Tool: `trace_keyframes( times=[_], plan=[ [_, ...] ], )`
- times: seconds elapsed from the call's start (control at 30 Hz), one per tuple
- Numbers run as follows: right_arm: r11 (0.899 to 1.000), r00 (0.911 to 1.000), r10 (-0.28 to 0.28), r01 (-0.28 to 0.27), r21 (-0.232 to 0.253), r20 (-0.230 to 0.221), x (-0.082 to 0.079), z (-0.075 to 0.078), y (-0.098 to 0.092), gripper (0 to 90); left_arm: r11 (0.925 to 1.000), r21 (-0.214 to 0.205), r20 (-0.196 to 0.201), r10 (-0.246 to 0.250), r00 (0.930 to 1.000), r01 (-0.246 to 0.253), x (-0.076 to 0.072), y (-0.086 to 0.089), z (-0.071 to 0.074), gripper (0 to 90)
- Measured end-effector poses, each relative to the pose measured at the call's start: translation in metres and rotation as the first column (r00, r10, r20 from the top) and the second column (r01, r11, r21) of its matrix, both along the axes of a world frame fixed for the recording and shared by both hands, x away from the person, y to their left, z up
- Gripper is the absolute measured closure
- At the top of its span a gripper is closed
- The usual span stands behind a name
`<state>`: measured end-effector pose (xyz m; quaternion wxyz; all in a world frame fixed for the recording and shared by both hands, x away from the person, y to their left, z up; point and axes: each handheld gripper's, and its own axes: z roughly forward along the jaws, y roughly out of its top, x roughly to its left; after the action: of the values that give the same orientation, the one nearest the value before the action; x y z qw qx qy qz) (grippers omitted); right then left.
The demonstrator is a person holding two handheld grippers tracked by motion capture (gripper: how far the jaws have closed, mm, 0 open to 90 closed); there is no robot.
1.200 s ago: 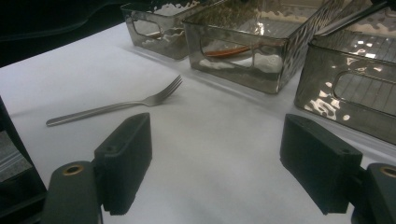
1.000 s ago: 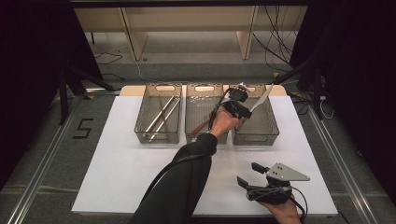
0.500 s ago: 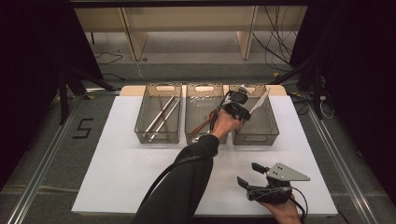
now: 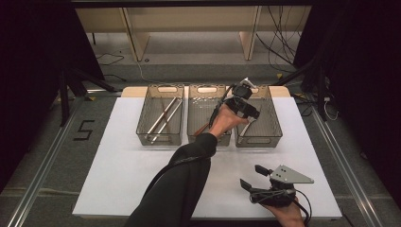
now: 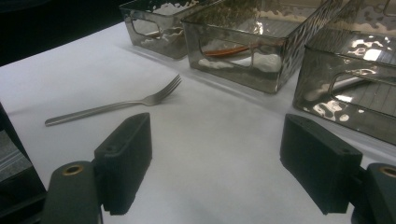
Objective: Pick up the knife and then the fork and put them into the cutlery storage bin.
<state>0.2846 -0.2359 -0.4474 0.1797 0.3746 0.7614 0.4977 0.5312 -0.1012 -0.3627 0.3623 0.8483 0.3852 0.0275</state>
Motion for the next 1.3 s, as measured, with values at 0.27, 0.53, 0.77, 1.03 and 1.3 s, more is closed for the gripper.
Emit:
trace_keyframes(
  times=[0.27, 0.53, 0.77, 1.03, 1.3],
  plan=[
    [1.000, 1.0000, -0.004, 0.004, 0.000, 0.000, 0.001, -0.001, 0.000, 26.0, 0.9989, -0.046, 0.015, -0.005, 0.9999, 0.006, -0.012, 0.024, 0.004, 32.1],
    [1.000, 1.0000, -0.009, 0.009, 0.001, -0.001, 0.002, -0.001, 0.000, 25.9, 0.9985, -0.037, 0.019, -0.039, 0.9991, 0.040, -0.030, 0.056, 0.006, 26.9],
    [1.000, 0.9999, -0.014, 0.014, 0.001, -0.002, 0.003, -0.002, 0.000, 25.9, 0.9991, -0.025, 0.022, -0.035, 0.9992, 0.036, -0.046, 0.084, 0.003, 23.1],
    [1.000, 0.9999, -0.015, 0.015, -0.003, 0.000, 0.002, -0.002, 0.000, 25.9, 0.9997, -0.009, 0.024, -0.024, 0.9994, 0.024, -0.063, 0.107, -0.005, 21.9],
    [1.000, 0.9999, -0.013, 0.013, -0.003, 0.002, 0.002, -0.001, -0.001, 25.9, 0.9996, 0.011, 0.024, -0.028, 0.9993, 0.027, -0.082, 0.131, -0.016, 21.4]
  ],
)
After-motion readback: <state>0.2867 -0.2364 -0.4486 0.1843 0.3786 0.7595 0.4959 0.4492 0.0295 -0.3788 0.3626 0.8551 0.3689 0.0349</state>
